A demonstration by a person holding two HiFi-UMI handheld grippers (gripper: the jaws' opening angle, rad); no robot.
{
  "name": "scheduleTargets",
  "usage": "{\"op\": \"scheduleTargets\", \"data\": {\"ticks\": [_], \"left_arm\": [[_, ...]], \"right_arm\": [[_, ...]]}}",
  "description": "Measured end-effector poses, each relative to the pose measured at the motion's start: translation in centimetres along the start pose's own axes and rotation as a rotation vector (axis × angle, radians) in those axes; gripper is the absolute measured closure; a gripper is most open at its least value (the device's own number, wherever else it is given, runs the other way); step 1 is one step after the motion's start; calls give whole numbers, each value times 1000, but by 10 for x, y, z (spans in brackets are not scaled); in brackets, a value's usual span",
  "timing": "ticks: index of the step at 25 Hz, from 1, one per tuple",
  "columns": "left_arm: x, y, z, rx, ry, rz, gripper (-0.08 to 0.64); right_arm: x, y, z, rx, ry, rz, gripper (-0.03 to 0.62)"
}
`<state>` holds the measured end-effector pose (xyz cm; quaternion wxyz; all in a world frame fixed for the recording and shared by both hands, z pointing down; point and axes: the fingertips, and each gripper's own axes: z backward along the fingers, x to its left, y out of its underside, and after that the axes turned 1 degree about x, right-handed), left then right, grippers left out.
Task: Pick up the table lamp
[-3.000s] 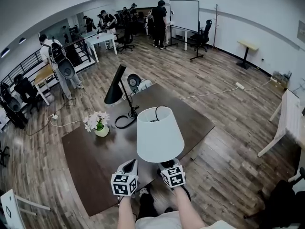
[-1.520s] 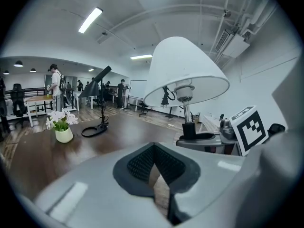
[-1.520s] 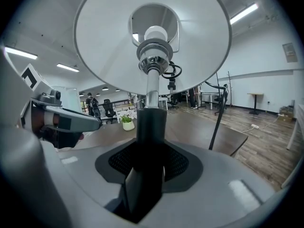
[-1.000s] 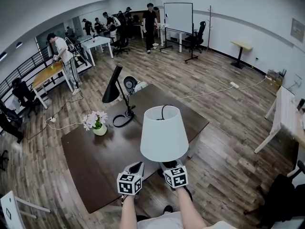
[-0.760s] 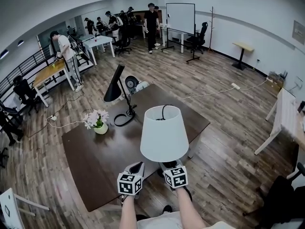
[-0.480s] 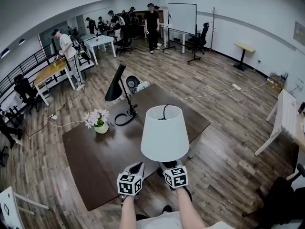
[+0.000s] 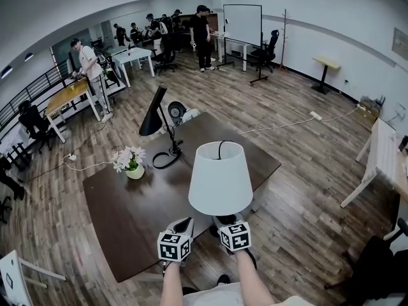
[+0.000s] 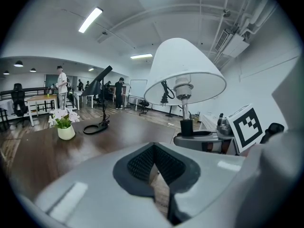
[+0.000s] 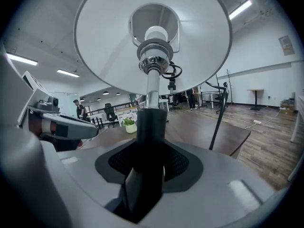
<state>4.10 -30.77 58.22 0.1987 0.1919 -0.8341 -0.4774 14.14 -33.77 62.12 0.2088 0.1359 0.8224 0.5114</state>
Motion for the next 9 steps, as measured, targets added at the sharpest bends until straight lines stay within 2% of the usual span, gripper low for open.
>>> {"op": "scheduleTargets", "data": {"ticks": [9], "left_arm": [[1,6,-3,6,1,-2,560]], "right_arm": [[2,5,-3,3,-4,5,414]]}}
